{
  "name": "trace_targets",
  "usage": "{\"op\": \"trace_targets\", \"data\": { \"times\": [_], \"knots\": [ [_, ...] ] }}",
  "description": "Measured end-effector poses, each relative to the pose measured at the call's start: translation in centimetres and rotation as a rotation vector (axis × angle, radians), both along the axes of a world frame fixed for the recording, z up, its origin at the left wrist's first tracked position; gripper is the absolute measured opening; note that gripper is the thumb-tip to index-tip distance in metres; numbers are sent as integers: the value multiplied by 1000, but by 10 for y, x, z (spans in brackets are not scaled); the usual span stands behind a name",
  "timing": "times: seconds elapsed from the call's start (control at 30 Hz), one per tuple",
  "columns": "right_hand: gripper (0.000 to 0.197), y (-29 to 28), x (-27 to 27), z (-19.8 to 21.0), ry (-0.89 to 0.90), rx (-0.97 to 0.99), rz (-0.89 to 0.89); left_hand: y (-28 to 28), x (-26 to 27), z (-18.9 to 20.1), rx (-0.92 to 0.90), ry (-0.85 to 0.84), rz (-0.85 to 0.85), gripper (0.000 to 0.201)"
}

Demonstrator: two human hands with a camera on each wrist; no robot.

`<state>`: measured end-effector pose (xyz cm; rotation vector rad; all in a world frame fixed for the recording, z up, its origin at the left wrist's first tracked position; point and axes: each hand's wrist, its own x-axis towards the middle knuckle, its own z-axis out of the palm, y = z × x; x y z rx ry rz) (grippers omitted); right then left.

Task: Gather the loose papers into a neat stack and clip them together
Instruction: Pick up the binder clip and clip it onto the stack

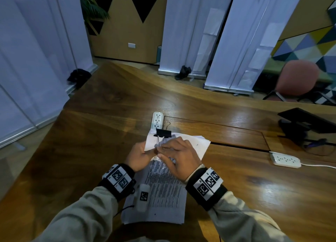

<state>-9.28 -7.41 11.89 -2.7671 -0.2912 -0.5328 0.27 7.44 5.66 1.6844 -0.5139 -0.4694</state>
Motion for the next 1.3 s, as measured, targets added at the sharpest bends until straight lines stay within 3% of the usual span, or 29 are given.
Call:
{"op": "trace_targets", "data": {
  "times": [0.07, 0.23, 0.37, 0.53, 0.63, 0.7, 0.87, 0.93, 1.03, 1.13, 1.2, 1.3],
  "knots": [
    [27, -2, 0, 0, -11, -25, 22, 0, -1, 1, -8, -38, -8, 41],
    [20, -11, 7, 1, -73, 36, 74, -3, -3, -1, -45, -43, -27, 41],
    [18, -17, 10, -6, -127, 75, 71, -8, -11, -2, -47, -84, -78, 69],
    [53, -21, 6, 12, -146, -28, -97, -6, -11, 5, -42, -113, -147, 79],
    [80, -24, 5, 26, -39, -28, -120, -4, -13, 6, -19, -157, -187, 66],
    [86, -29, 8, 32, 99, 28, -103, -5, -14, 8, -6, -186, -208, 52],
    [67, -37, 17, 37, 338, 197, -48, -8, -19, 12, 39, -225, -213, 40],
    [60, -35, 18, 36, 443, 278, -57, -8, -19, 11, 68, -262, -202, 47],
    [60, -33, 18, 37, 491, 272, -59, -6, -16, 8, 106, -320, -243, 49],
    [66, -33, 20, 46, 526, 291, -103, -6, -16, 10, 102, -268, -230, 58],
    [77, -42, 18, 53, 426, 363, -211, -3, -14, 13, 71, -148, -170, 61],
    [95, -73, 3, 54, 52, 650, -463, 10, -7, 20, 21, 63, -71, 43]
  ]
}}
